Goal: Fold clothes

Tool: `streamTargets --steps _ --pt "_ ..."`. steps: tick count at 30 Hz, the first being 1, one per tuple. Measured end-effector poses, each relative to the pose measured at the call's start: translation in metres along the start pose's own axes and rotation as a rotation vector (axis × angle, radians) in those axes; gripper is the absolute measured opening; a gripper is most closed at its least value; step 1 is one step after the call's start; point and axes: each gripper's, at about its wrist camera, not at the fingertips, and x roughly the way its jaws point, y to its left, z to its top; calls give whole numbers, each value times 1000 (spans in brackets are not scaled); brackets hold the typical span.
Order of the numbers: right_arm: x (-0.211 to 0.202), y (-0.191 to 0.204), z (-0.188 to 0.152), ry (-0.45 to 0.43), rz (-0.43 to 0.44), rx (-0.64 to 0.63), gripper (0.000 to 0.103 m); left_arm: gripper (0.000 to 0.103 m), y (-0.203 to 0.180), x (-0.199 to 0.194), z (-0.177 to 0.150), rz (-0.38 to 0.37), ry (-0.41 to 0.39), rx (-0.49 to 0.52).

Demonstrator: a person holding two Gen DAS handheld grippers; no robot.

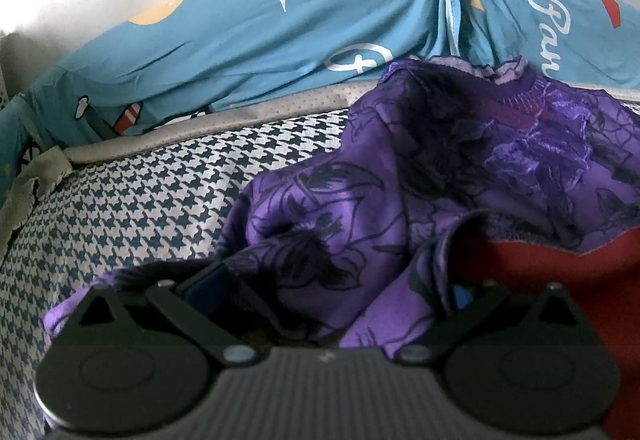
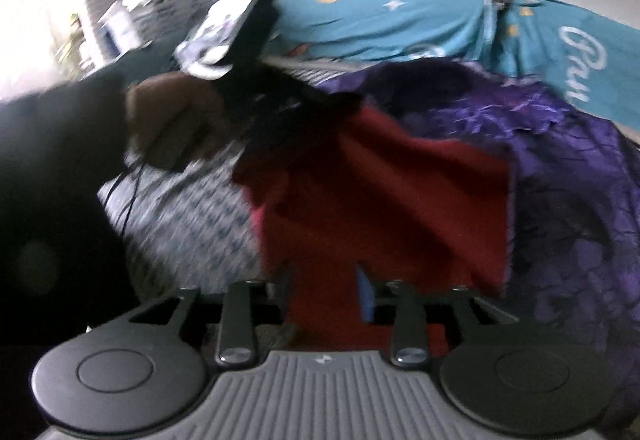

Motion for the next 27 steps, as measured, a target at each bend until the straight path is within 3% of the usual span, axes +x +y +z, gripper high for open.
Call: streamTargets --steps 4,10,12,13,14,16,23,27 --pt "4 15 -10 30 4 -86 50 103 1 2 2 -6 7 -11" --pt "16 27 -23 45 -119 -218 49 103 1 4 3 -11 19 -27" --pt "18 24 -22 37 -137 -214 35 103 1 3 3 -11 20 -25" --pt "18 22 -20 31 -139 -201 19 103 1 3 3 -12 21 -26" --pt "17 18 -17 24 -136 -180 10 103 1 2 3 -14 22 -27" --pt "12 7 -9 3 -118 -110 7 103 2 1 3 -19 22 -27" --pt "0 -73 19 -127 -52 355 6 103 11 -12 5 -73 11 -62" --pt "13 -113 24 -143 -103 553 6 103 18 -18 5 -101 1 -92"
